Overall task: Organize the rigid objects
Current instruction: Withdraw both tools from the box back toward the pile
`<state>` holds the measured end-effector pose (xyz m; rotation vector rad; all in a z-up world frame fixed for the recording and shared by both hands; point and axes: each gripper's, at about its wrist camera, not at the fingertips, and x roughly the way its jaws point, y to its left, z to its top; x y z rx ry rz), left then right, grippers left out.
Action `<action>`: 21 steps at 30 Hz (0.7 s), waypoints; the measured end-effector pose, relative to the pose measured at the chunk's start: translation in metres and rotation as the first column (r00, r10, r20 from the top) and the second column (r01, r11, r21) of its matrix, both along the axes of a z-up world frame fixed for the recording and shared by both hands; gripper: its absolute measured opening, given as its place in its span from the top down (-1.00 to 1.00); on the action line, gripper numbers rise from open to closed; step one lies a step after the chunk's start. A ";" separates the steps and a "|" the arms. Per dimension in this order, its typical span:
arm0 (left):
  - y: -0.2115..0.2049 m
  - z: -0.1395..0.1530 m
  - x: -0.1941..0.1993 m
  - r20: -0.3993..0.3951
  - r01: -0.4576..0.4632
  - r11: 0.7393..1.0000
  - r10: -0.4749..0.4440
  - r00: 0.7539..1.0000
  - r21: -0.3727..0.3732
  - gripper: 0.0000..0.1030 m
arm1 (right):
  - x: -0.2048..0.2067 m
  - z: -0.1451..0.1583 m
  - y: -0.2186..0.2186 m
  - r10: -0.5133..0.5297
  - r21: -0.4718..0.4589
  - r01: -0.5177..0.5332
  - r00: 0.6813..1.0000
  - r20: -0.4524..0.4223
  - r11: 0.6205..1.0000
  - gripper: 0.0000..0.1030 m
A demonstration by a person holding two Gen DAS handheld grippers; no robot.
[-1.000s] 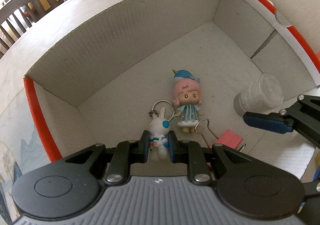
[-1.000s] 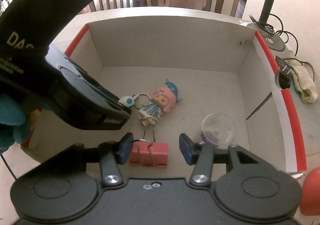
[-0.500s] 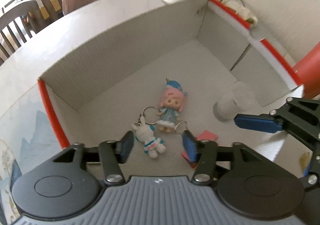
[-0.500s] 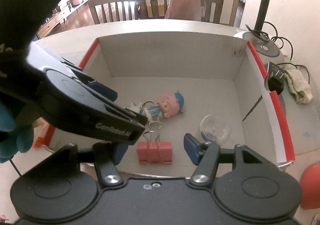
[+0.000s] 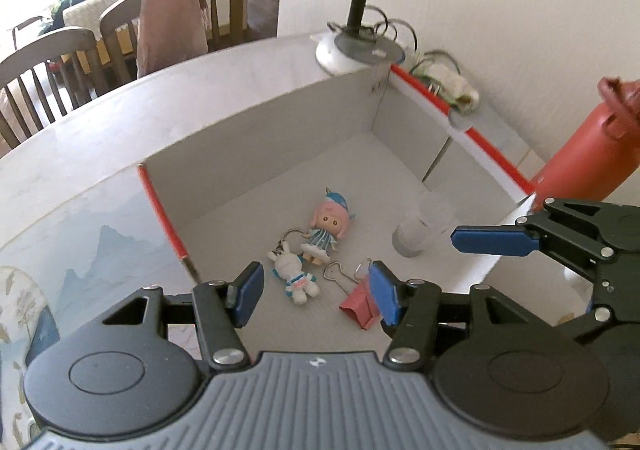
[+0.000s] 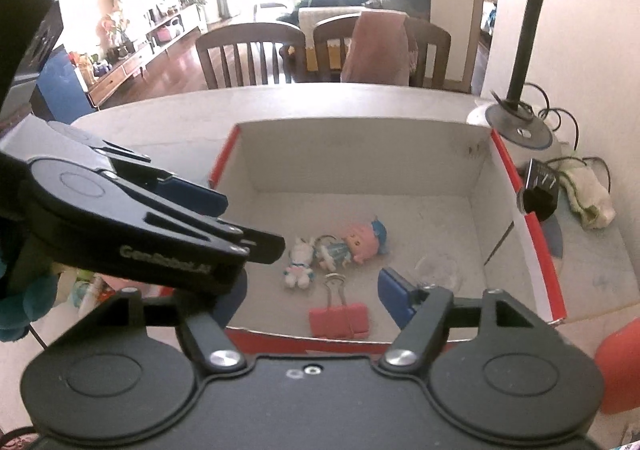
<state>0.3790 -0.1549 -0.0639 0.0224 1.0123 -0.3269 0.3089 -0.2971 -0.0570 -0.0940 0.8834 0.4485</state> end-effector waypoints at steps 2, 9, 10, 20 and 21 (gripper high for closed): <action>0.006 0.006 -0.007 0.023 -0.010 1.000 0.010 1.000 -0.006 -0.11 | -0.003 0.005 0.002 0.003 0.006 -0.003 1.000 0.012 1.000 -0.47; 0.035 0.026 -0.040 0.086 -0.042 0.998 0.046 0.995 -0.051 -0.17 | -0.022 0.019 0.005 0.006 0.071 -0.008 0.999 0.036 0.997 -0.61; 0.039 0.028 -0.045 0.093 -0.050 0.997 0.055 0.994 -0.060 -0.23 | -0.025 0.021 0.006 0.007 0.082 -0.010 0.999 0.044 0.997 -0.63; 0.091 0.047 -0.106 0.158 -0.119 0.986 0.137 0.978 -0.118 -0.46 | -0.054 0.033 0.029 0.023 0.150 -0.040 0.993 0.112 0.988 -0.83; 0.097 0.047 -0.111 0.159 -0.131 0.984 0.150 0.976 -0.124 -0.48 | -0.057 0.034 0.033 0.026 0.154 -0.044 0.993 0.117 0.987 -0.85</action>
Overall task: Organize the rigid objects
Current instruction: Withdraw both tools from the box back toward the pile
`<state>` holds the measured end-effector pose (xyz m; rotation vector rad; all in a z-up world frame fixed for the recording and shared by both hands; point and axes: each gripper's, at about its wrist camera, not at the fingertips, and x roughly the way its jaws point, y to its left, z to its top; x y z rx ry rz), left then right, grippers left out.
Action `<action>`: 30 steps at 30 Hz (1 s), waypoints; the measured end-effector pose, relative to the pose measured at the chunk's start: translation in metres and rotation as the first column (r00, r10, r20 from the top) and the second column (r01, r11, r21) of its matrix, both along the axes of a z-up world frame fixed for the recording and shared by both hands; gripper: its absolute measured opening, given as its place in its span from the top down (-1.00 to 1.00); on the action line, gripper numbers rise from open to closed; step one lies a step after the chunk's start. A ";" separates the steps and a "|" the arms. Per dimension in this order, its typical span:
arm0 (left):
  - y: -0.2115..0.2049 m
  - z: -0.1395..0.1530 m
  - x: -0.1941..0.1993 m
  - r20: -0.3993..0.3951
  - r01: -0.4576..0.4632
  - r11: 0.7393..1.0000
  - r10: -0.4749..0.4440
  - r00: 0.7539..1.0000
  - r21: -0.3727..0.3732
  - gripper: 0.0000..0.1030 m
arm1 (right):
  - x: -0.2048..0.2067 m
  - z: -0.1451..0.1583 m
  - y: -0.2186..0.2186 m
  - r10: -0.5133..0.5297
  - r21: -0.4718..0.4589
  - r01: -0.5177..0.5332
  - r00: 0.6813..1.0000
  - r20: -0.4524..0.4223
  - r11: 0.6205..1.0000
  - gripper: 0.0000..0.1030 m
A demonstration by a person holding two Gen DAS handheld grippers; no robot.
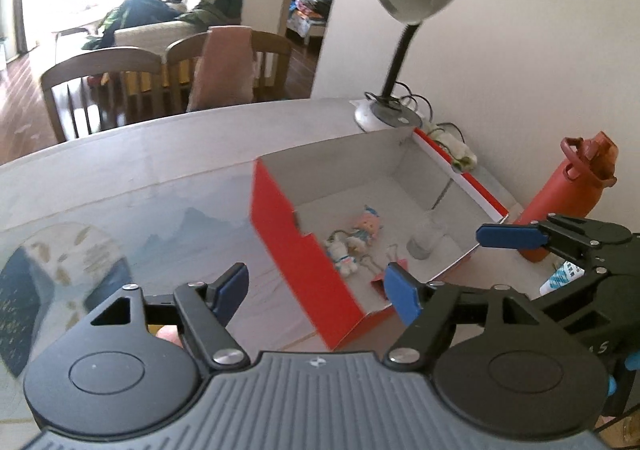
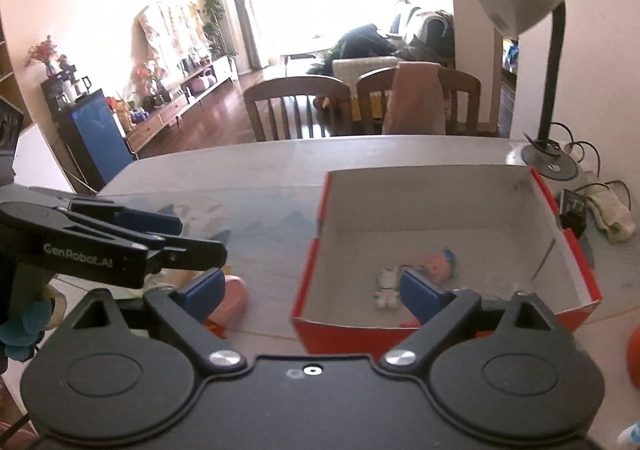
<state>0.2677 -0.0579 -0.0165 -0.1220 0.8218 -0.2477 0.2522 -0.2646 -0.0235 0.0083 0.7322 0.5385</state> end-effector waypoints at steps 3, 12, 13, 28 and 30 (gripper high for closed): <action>0.020 0.000 -0.017 0.004 -0.022 1.000 0.022 1.000 -0.014 -0.49 | -0.006 -0.001 0.013 0.016 0.014 -0.016 1.000 0.002 1.000 -0.90; 0.078 -0.006 -0.064 0.020 -0.062 0.998 0.063 0.998 -0.023 -0.60 | -0.022 -0.010 0.055 0.028 0.011 -0.028 0.999 -0.019 1.000 -0.90; 0.084 -0.007 -0.069 0.024 -0.065 0.998 0.065 0.998 -0.025 -0.61 | -0.024 -0.012 0.060 0.031 0.006 -0.031 0.999 -0.021 1.000 -0.90; 0.152 -0.043 -0.119 -0.002 -0.137 0.989 0.137 0.991 -0.052 -1.00 | -0.042 -0.032 0.127 0.086 -0.093 -0.090 0.995 -0.040 0.992 -0.90; 0.161 -0.050 -0.122 -0.013 -0.163 0.985 0.162 0.987 -0.059 -1.00 | -0.042 -0.036 0.132 0.083 -0.102 -0.087 0.995 -0.048 0.991 -0.90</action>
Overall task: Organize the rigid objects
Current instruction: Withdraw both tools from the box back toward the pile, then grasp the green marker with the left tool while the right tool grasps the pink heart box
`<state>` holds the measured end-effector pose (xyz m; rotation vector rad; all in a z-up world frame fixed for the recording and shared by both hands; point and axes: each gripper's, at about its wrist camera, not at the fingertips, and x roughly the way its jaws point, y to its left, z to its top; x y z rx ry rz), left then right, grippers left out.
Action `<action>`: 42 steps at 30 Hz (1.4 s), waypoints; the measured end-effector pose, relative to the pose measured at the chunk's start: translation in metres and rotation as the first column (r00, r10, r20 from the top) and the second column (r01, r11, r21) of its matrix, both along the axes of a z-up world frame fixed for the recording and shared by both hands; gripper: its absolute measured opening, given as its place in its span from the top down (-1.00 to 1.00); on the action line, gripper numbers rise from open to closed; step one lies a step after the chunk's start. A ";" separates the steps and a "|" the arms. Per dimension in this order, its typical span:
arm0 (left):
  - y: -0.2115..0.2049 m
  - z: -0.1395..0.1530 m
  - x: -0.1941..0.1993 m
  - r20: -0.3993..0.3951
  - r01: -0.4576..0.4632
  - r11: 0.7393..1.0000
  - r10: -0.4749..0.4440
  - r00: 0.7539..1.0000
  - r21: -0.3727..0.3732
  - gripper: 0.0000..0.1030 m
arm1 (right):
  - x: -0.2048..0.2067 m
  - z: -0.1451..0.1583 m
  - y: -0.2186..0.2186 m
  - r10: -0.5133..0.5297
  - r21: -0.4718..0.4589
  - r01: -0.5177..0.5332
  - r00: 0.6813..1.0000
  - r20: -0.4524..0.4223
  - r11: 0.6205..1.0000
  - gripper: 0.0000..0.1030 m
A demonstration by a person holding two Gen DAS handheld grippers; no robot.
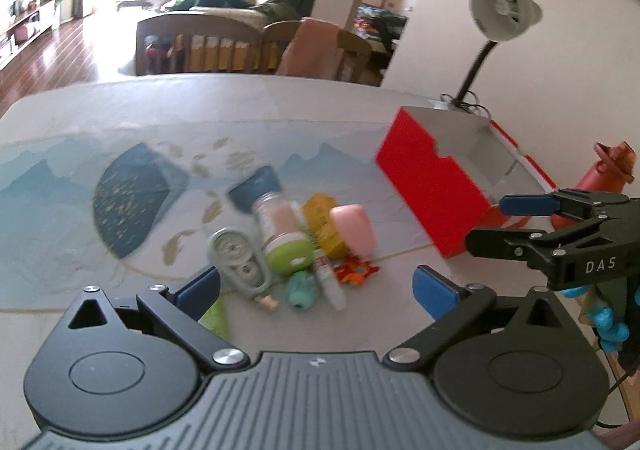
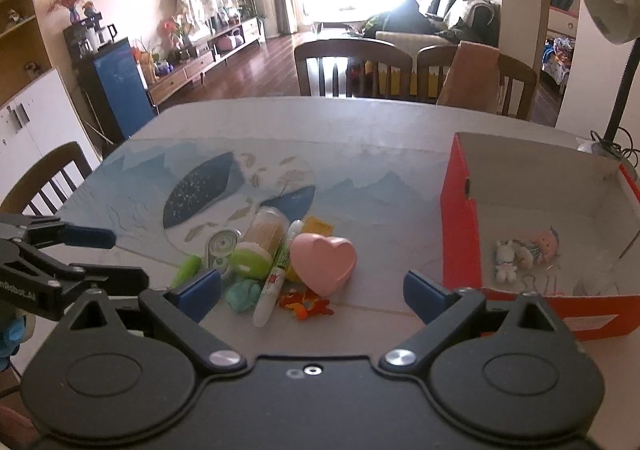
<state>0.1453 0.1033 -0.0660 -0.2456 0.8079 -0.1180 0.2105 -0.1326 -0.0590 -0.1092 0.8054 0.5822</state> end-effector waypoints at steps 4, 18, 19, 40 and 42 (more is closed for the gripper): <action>0.021 -0.016 -0.006 -0.023 -0.064 0.998 0.064 0.998 -0.020 -1.00 | 0.005 -0.008 0.012 -0.011 -0.035 0.011 1.000 0.000 0.999 -0.90; 0.040 -0.065 0.004 -0.079 -0.204 0.979 0.204 0.976 0.011 -1.00 | 0.048 -0.044 0.044 0.010 -0.082 -0.013 0.999 -0.039 0.997 -0.87; 0.039 -0.067 0.006 -0.075 -0.208 0.978 0.209 0.975 0.013 -1.00 | 0.053 -0.047 0.044 0.006 -0.080 -0.010 0.999 -0.048 0.997 -0.86; 0.025 -0.103 0.035 -0.123 -0.233 0.971 0.239 0.963 0.061 -0.95 | 0.102 -0.089 0.048 0.043 -0.046 -0.053 0.979 -0.201 0.998 -0.70; 0.025 -0.104 0.035 -0.125 -0.234 0.970 0.240 0.963 0.063 -0.83 | 0.104 -0.090 0.049 0.051 -0.042 -0.061 0.977 -0.206 0.997 -0.70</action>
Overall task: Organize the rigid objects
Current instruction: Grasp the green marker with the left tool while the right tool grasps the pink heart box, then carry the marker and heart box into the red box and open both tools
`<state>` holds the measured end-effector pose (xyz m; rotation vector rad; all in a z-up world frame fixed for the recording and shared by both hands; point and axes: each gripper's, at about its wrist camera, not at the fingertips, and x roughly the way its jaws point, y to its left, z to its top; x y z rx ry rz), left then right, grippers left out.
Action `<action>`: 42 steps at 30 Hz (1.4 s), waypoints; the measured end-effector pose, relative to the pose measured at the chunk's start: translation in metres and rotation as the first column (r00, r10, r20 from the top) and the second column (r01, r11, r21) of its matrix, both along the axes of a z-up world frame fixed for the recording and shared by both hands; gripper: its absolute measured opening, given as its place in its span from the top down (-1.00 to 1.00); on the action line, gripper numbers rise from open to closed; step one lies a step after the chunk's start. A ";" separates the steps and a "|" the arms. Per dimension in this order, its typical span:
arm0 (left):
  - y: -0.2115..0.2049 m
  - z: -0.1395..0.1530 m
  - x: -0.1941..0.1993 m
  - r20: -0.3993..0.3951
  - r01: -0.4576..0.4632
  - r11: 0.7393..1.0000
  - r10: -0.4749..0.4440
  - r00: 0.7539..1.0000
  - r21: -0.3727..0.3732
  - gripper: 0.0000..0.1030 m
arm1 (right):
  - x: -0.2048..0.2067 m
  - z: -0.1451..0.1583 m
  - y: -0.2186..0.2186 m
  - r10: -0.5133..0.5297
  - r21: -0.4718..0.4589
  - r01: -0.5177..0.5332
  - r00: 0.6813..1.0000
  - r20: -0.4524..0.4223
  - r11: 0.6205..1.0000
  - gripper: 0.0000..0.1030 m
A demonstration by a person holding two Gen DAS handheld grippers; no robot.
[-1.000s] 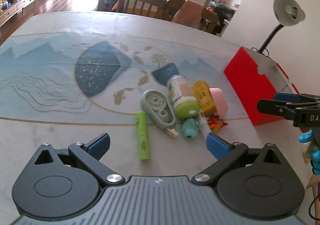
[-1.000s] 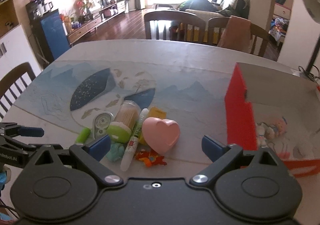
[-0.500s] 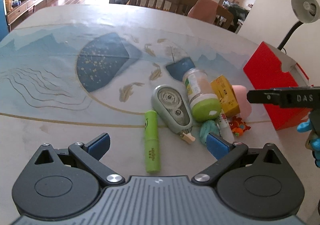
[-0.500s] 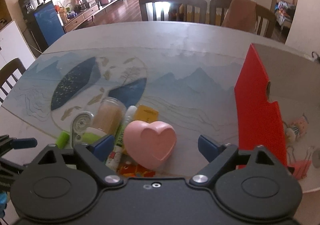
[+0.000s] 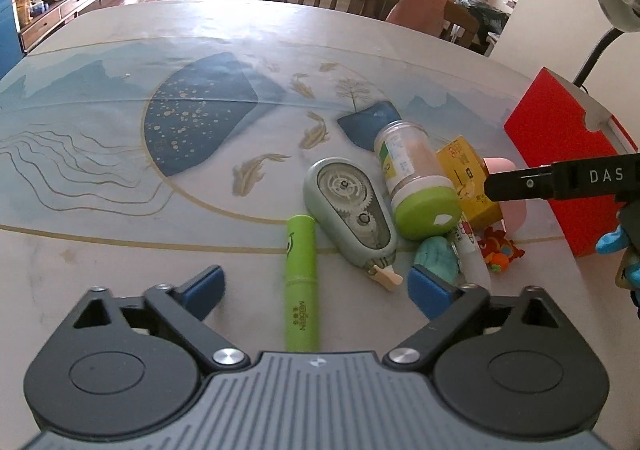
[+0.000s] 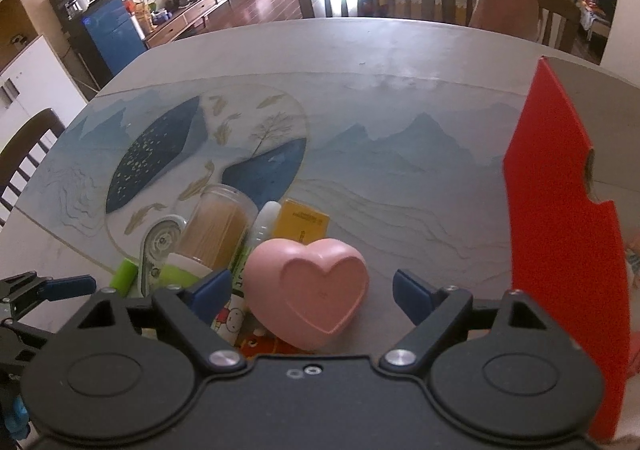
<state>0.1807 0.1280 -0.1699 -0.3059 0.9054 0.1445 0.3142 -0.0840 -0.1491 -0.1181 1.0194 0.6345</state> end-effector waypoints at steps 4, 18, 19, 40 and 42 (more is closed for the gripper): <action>-0.002 0.002 0.000 0.002 -0.001 1.000 0.001 1.000 0.022 -0.61 | 0.003 -0.003 0.001 0.009 0.006 -0.009 1.000 -0.013 1.000 -0.65; -0.002 0.004 0.001 -0.009 -0.006 0.998 0.007 1.000 0.066 0.61 | 0.002 -0.005 0.003 -0.005 0.008 0.005 0.999 -0.032 1.000 -0.39; -0.001 0.004 0.001 -0.010 -0.008 0.997 0.009 1.000 0.072 0.65 | 0.001 -0.004 0.002 -0.009 0.013 0.010 1.000 -0.030 1.000 -0.39; 0.010 0.015 -0.014 -0.005 -0.008 1.000 0.008 1.000 0.027 0.68 | -0.055 0.062 -0.023 -0.032 -0.014 0.034 0.995 0.099 0.999 -0.38; 0.011 0.020 -0.016 -0.007 -0.007 1.000 0.008 1.000 0.022 0.68 | -0.062 0.070 -0.027 -0.032 -0.024 0.035 0.994 0.109 0.999 -0.38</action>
